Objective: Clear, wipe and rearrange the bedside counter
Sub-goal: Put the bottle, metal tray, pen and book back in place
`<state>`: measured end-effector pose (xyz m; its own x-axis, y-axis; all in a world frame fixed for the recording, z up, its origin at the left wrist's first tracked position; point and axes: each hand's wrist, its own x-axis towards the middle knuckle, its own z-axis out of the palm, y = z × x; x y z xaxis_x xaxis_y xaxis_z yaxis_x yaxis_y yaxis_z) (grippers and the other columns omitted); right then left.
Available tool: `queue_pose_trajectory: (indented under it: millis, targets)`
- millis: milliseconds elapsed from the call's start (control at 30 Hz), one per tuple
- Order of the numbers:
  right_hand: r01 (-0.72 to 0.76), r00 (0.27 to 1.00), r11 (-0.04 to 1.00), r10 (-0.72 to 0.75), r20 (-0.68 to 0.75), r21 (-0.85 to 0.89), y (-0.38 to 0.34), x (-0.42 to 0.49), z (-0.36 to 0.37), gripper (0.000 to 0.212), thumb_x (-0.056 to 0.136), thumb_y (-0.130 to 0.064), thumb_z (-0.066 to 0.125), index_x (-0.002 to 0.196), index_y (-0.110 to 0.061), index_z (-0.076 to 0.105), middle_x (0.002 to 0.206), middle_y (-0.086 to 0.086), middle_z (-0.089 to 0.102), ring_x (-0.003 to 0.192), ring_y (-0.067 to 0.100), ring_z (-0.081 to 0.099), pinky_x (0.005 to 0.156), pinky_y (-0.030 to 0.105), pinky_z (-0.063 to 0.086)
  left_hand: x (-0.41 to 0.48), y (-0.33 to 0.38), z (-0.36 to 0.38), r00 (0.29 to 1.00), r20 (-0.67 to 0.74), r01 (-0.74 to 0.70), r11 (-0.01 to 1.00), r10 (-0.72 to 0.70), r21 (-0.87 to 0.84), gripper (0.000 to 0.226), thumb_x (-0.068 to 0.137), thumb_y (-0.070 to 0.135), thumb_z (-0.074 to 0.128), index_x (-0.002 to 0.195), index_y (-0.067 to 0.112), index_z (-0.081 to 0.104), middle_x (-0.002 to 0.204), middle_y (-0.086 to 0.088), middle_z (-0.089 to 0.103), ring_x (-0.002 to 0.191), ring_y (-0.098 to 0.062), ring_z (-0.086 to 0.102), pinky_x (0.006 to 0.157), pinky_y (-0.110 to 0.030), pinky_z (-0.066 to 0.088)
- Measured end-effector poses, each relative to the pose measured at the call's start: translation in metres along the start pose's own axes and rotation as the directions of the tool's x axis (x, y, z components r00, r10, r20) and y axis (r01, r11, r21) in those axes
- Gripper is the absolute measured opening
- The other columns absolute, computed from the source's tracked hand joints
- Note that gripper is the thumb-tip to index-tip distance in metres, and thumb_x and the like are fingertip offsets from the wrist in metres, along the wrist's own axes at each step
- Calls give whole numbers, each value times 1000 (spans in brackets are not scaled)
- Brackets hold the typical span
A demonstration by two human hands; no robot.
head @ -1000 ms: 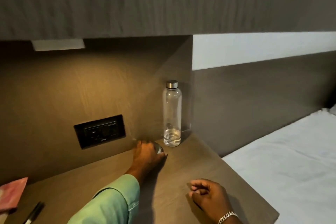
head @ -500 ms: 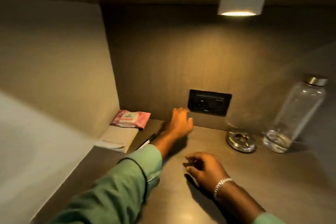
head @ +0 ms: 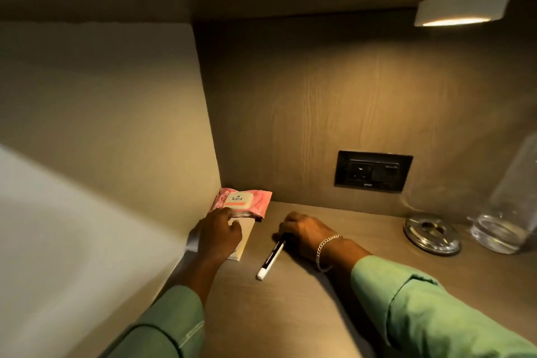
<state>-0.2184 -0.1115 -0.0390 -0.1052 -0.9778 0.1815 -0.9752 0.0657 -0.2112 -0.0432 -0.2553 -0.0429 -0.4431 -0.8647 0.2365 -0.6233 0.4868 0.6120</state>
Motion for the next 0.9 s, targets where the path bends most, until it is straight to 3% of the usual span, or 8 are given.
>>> queue_pose_trajectory:
  millis: [100,233,333,400,567,700,800,900]
  targets:
    - [-86,995,996,84,-56,-29,24,-21,-11,23,88,-46,55,93,-26,66,99,0,61,78,24,64,64,34,55,10,18,16,982,-93,-166,986,165,-4,14,80,11,55,85,5,67,96,-19,69,91,-38,62,78,-40,50]
    - [-327,935,945,326,-139,12,56,-59,-31,22,88,-32,64,108,-25,67,110,0,62,94,20,64,82,28,53,22,36,26,929,-209,-308,951,305,17,18,72,12,47,73,4,63,80,-20,64,79,-38,57,69,-42,47]
    - [-553,722,784,620,-307,282,46,-70,-25,25,85,-37,65,106,-22,64,104,1,61,94,21,61,79,27,47,35,38,28,926,-174,-333,942,335,45,25,70,15,49,81,3,68,85,-22,66,85,-40,58,74,-44,47]
    - [-656,551,600,795,-253,458,31,-71,-15,32,73,-45,73,91,-23,58,93,-2,59,84,18,59,69,27,46,44,34,28,927,-77,-363,929,368,66,23,75,19,56,89,7,70,95,-18,67,92,-39,58,80,-42,44]
    - [-853,361,392,920,-153,344,37,-80,-20,21,75,-28,70,91,-17,63,97,9,68,85,27,64,71,30,53,69,8,28,902,229,-397,912,366,105,58,69,66,61,117,33,58,125,5,59,112,-25,54,95,-44,43]
    - [-882,352,395,915,-196,257,63,-88,-32,24,78,-28,71,95,-11,69,101,13,70,96,30,65,80,32,54,83,-15,28,859,351,-464,856,373,227,95,54,86,52,135,41,34,142,11,45,130,-26,41,106,-49,34]
    - [-856,408,447,893,-192,260,67,-94,-31,23,77,-28,73,93,-12,69,100,14,70,95,31,64,79,32,52,76,-13,15,843,300,-518,823,447,231,87,53,76,55,133,43,40,136,13,53,120,-24,50,100,-40,41]
    - [-809,471,563,793,-385,169,50,-87,-25,32,76,-31,77,96,-8,67,99,17,67,97,36,58,84,38,47,69,-3,1,864,275,-475,864,422,169,72,60,69,54,127,46,44,126,11,61,112,-23,58,92,-39,49]
